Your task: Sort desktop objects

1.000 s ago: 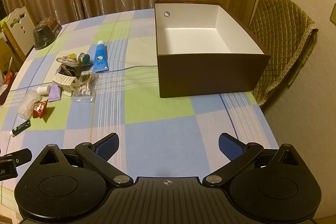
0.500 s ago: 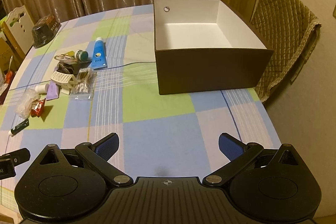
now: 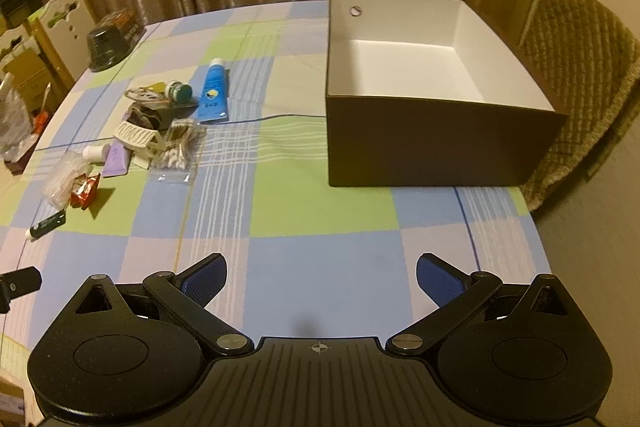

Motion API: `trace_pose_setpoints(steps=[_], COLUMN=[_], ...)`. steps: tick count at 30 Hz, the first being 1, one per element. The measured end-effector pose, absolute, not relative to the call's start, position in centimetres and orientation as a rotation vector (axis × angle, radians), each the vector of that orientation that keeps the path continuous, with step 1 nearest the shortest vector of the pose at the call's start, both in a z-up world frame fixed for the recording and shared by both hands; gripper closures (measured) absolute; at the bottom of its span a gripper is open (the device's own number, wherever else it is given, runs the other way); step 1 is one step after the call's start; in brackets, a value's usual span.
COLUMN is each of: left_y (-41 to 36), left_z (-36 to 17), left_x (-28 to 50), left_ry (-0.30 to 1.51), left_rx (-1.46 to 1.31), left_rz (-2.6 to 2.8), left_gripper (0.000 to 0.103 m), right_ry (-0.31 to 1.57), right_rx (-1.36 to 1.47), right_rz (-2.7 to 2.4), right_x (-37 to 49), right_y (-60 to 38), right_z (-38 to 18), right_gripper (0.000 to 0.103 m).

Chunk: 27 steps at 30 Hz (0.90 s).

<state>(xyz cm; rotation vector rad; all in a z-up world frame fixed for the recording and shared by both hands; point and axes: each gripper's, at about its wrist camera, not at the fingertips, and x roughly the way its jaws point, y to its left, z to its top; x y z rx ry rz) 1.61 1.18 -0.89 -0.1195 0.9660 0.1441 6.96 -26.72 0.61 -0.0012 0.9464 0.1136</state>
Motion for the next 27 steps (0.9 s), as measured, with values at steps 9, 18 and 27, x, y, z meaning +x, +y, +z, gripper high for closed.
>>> trace_pose_setpoints(steps=[9,18,27], left_y=[1.8,4.4,9.0], left_z=[0.1,-0.1,-3.1], left_x=[0.4,1.0,5.4], left_ry=[0.886,0.877,0.892], left_rx=[-0.144,-0.043,0.156], left_rz=[0.195,0.220,0.058], left_gripper=[0.001,0.001,0.008], right_ry=[0.803,0.755,0.814], right_rx=[-0.074,-0.093,-0.128], right_rz=[0.270,0.460,0.566], right_x=[6.7,8.3,11.5], right_y=[-26.2,-21.7,-14.0], right_z=[0.9,0.8,-1.4], right_gripper=[0.000,0.000,0.000])
